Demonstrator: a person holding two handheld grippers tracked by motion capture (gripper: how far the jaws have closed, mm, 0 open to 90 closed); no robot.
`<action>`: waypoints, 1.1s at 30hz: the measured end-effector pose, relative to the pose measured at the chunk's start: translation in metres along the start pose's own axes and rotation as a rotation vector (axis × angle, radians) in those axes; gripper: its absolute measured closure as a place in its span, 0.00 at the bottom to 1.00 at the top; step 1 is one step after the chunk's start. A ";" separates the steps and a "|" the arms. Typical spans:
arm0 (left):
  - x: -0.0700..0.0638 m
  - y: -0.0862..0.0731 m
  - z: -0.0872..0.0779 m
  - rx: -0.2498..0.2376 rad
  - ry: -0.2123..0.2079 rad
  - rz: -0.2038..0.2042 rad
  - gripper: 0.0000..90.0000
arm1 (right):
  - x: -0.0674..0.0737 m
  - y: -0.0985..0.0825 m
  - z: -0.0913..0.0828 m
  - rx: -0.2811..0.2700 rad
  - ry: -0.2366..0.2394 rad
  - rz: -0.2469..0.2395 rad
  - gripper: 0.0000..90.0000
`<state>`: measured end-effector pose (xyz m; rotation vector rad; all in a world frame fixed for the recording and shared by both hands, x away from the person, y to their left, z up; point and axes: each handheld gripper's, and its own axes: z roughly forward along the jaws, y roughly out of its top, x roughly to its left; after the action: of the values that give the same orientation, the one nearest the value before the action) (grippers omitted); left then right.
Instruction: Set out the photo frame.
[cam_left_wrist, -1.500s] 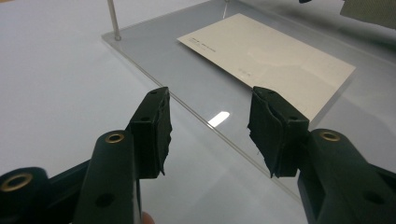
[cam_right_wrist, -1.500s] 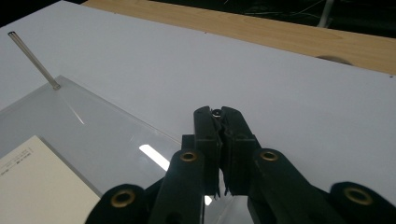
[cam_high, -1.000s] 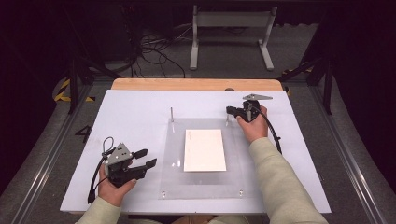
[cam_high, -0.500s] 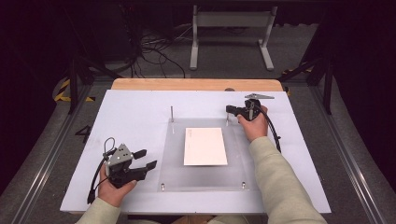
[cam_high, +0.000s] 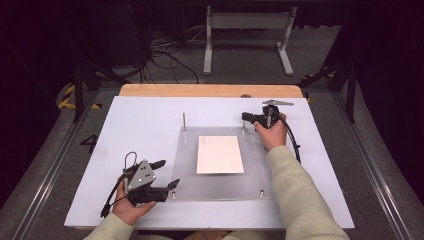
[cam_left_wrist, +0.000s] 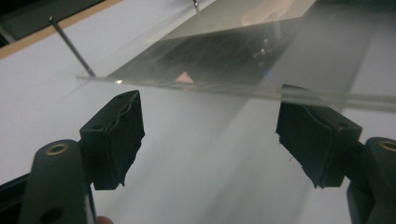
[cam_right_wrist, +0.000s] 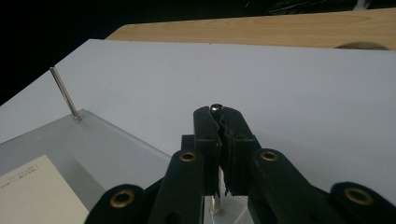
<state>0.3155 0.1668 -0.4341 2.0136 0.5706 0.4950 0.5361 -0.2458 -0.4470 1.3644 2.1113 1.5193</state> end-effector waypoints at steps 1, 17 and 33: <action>-0.001 0.001 0.001 -0.008 0.001 0.005 0.25 | 0.000 0.000 0.000 0.000 0.000 0.001 0.95; -0.018 0.015 0.008 -0.120 0.035 0.129 0.50 | 0.000 -0.001 -0.002 0.004 -0.001 0.021 0.95; -0.016 0.017 0.006 -0.107 0.047 0.124 0.54 | 0.013 0.007 -0.019 0.031 -0.074 -0.089 0.85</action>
<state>0.3096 0.1458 -0.4237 1.9472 0.4402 0.6360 0.5211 -0.2479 -0.4283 1.2976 2.1295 1.3862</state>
